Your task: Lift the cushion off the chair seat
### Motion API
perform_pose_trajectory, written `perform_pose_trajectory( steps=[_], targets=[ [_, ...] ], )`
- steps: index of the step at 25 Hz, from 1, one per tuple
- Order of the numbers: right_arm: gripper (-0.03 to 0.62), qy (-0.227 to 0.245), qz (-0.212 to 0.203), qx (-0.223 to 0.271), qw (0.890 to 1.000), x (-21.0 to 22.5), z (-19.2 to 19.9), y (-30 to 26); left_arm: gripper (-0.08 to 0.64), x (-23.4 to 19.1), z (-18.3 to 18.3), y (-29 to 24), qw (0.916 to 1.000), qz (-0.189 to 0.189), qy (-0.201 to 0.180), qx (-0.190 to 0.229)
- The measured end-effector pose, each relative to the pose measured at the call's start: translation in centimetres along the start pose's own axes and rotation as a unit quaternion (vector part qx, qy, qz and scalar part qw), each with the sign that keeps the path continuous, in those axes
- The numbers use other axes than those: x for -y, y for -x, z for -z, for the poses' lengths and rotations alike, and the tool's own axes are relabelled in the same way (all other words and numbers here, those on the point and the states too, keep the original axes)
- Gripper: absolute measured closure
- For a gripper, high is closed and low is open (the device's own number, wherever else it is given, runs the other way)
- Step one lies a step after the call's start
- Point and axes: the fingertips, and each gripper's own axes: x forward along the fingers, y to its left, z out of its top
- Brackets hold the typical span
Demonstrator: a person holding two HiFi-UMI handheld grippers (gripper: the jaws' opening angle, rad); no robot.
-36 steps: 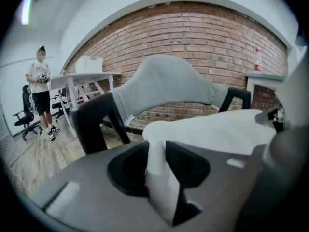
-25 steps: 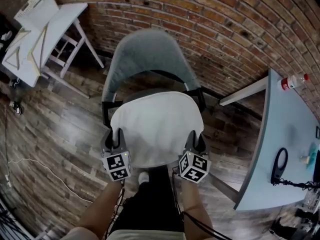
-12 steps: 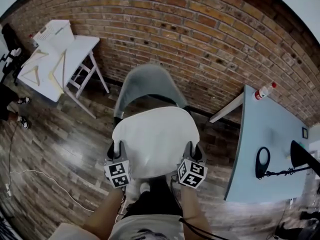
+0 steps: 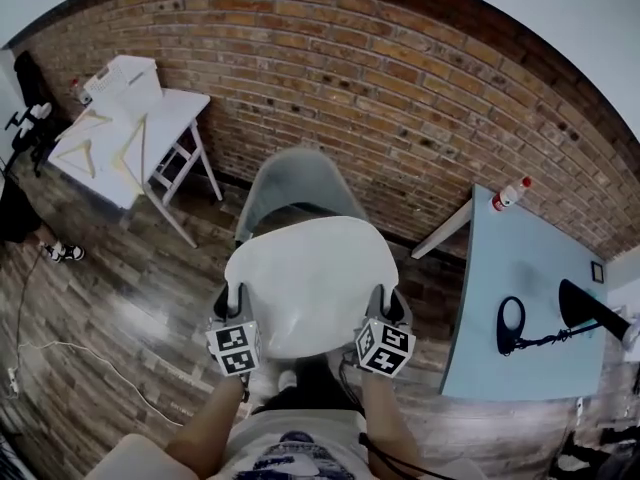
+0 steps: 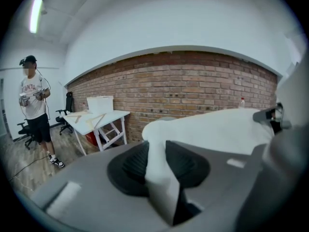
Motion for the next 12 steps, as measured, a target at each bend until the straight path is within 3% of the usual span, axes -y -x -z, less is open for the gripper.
perform_pose_trajectory(
  steps=[6,12],
  targets=[
    [0.511,0.002,0.001,0.009,1.000,-0.1,-0.9,0.5,0.456,0.0,-1.4,0.1,0.9996,0.000,-0.009,0.025],
    [0.517,0.002,-0.002,0.011,1.000,-0.3,-1.3,0.5,0.456,0.1,-1.8,0.3,0.9998,0.002,-0.005,0.017]
  ],
)
